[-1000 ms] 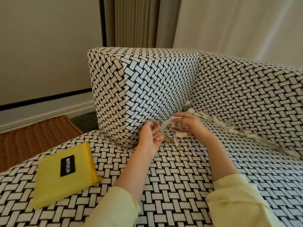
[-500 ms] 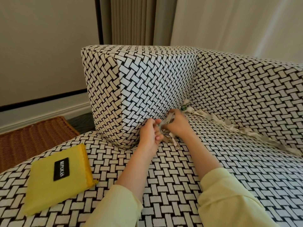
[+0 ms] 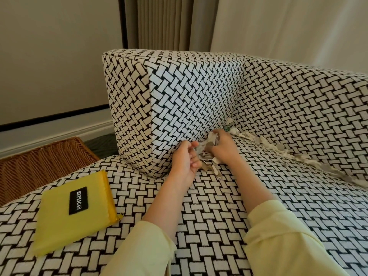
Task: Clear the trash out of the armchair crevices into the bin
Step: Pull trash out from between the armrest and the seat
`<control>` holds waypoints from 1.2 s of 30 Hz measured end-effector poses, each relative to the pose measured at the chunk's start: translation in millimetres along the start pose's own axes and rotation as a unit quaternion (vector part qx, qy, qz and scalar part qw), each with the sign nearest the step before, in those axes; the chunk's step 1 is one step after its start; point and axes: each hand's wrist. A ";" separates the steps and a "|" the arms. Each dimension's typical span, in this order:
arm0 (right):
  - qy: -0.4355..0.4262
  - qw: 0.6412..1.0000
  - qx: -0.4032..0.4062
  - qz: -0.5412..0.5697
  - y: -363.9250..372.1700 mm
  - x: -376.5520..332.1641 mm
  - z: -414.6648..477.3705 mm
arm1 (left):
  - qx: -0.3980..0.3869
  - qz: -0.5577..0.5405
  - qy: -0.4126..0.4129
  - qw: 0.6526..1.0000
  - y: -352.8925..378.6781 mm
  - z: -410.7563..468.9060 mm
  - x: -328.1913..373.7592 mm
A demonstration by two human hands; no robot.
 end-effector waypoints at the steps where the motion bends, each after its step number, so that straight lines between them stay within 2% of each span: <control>1: 0.000 1.000 0.009 0.009 -0.4 -0.4 -0.6 | 0.001 -0.002 0.000 1.000 0.1 -0.2 0.2; 7: 0.055 0.996 0.059 0.046 -2.4 -1.9 -2.3 | 0.004 -0.003 0.001 1.000 -1.1 -1.3 0.1; 13: 0.058 0.997 -0.019 -0.040 3.5 -4.8 1.4 | 0.003 -0.003 -0.002 1.000 -1.4 -2.2 0.8; 24: 0.031 0.994 0.018 0.104 -5.9 -1.5 0.4 | 0.006 -0.007 -0.003 1.000 -1.2 0.2 0.7; 28: 0.063 0.977 -0.045 0.198 -25.9 6.9 -3.4 | 0.016 0.001 -0.006 1.000 1.2 0.8 -0.2; 30: 0.081 0.969 -0.080 0.220 -37.6 10.2 -6.8 | 0.031 0.070 0.002 0.997 5.4 -0.6 0.0; 31: 0.088 0.972 -0.097 0.196 -43.1 11.0 -8.1 | 0.040 0.160 0.021 0.986 7.9 -0.4 0.2; 32: 0.095 0.975 -0.115 0.164 -47.4 11.4 -9.1 | 0.046 0.277 0.049 0.959 10.6 0.7 0.2; 34: 0.101 0.979 -0.145 0.104 -51.7 13.5 -8.3 | 0.032 0.468 0.123 0.875 16.5 8.7 -1.0; 36: 0.100 0.982 -0.148 0.055 -51.2 13.6 -4.1 | 0.016 0.543 0.179 0.820 21.2 19.9 0.9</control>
Point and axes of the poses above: each hand's wrist, its own z-axis towards the middle knuckle, its own y-axis out of the palm, x = y × z, and after that the axes turned 4 degrees about -z, right-handed
